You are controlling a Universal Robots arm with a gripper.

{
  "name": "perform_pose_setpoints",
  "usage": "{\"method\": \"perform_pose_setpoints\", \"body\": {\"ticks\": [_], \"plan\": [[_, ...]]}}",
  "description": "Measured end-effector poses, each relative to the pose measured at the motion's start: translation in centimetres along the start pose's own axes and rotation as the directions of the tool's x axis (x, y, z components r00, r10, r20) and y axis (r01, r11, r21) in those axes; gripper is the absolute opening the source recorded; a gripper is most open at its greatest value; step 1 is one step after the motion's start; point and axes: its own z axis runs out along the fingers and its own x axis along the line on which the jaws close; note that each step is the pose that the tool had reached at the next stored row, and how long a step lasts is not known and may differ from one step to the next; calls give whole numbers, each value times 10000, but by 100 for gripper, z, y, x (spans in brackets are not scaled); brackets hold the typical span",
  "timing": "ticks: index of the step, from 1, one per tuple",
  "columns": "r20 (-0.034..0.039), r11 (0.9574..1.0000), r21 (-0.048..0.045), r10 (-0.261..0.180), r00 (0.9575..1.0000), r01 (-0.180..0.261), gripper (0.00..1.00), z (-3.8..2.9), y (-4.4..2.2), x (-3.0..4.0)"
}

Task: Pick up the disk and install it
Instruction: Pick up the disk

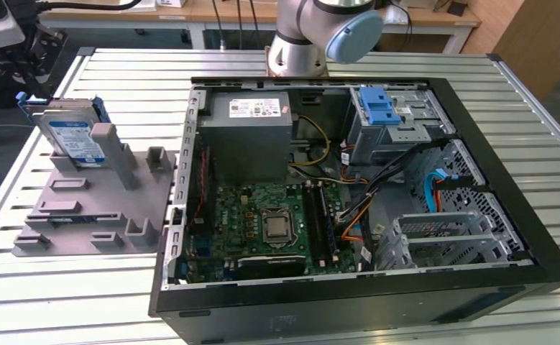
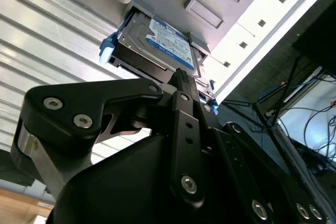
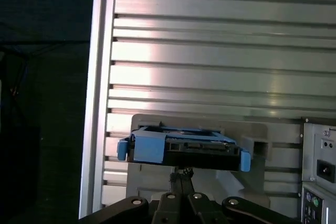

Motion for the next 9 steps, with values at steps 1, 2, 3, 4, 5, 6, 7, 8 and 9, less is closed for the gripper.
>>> {"method": "perform_pose_setpoints", "body": {"ticks": [1,2,3,4,5,6,7,8,9], "plan": [[-6,9999,4,-129,9999,129,11,0,0,0],[-11,9997,8,-248,9997,248,11,0,0,0],[-16,9994,11,-360,9994,360,11,0,0,1],[-19,9989,13,-462,9989,462,11,0,0,1],[-23,9984,15,-557,9984,557,11,0,0,1],[-27,9979,18,-650,9979,650,11,0,0,2],[-31,9972,20,-746,9972,746,11,0,0,2],[-36,9965,23,-830,9965,830,11,0,0,3],[-40,9958,25,-913,9958,913,11,0,0,4]]}}
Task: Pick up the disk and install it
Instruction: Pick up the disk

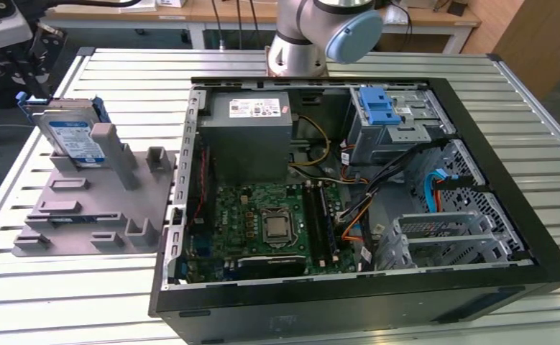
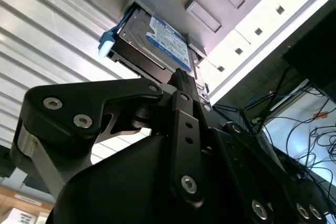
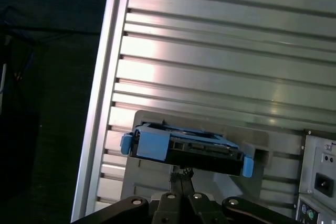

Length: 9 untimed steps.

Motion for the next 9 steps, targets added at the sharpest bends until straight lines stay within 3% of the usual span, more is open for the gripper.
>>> {"method": "perform_pose_setpoints", "body": {"ticks": [6,9], "plan": [[-21,9984,15,-570,9984,570,11,2,0,4],[-41,9944,26,-1053,9944,1053,11,3,0,4]]}}
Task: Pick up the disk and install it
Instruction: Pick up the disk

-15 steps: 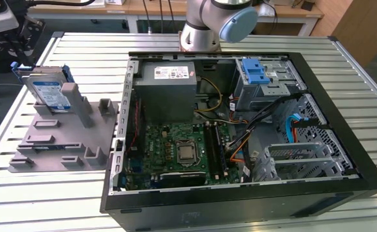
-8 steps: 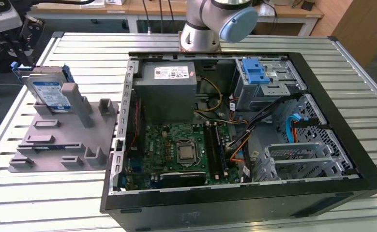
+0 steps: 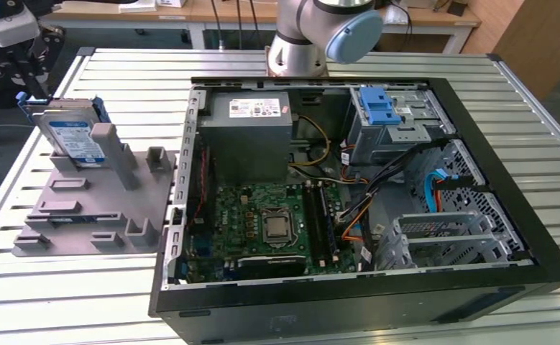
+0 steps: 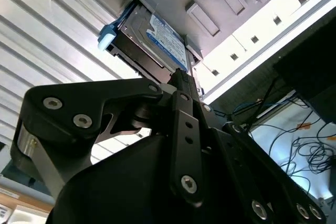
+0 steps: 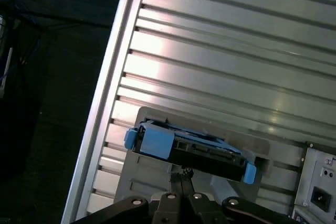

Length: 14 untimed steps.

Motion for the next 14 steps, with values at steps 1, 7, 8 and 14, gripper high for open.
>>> {"method": "perform_pose_setpoints", "body": {"ticks": [1,7,8,14], "plan": [[-7,9999,5,-167,9999,167,11,0,0,0],[-36,9966,22,-823,9966,823,11,1,0,0],[-36,9966,22,-826,9966,826,11,0,0,0],[-29,9952,27,-976,9952,976,11,6,4,9]]}}
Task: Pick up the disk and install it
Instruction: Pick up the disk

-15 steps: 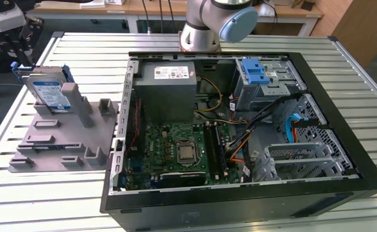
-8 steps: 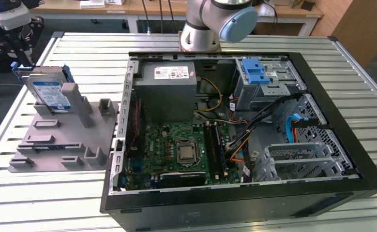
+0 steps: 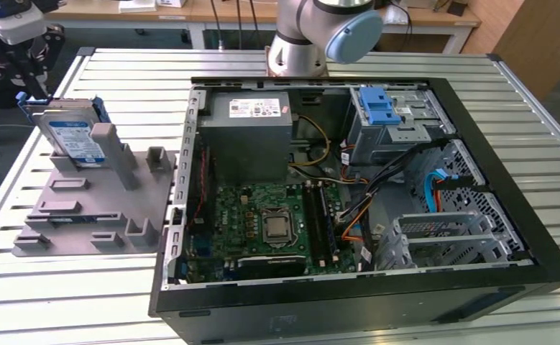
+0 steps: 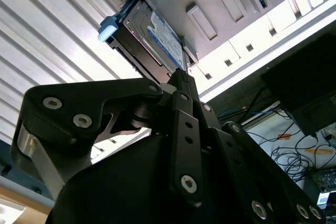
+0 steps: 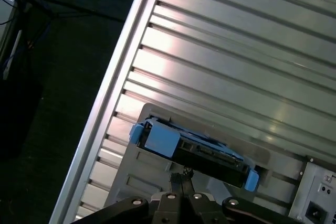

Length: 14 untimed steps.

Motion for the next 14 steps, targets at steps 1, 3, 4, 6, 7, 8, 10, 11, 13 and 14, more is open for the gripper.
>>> {"method": "perform_pose_setpoints", "body": {"ticks": [1,3,4,6,7,8,10,11,13,14], "plan": [[20,10000,5,-37,10000,37,11,3,2,2],[74,9999,22,-148,9999,148,11,12,3,1],[90,9997,29,-255,9996,255,11,16,3,0],[84,9983,34,-575,9983,575,11,19,3,0],[80,9972,36,-744,9972,744,11,21,3,1],[74,9958,38,-917,9958,916,11,22,3,1],[69,9928,44,-1196,9928,1196,11,25,2,1],[77,9921,49,-1257,9920,1257,11,28,3,2],[153,9917,84,-1281,9916,1280,11,39,15,26],[203,9917,111,-1284,9915,1282,11,44,24,44]]}}
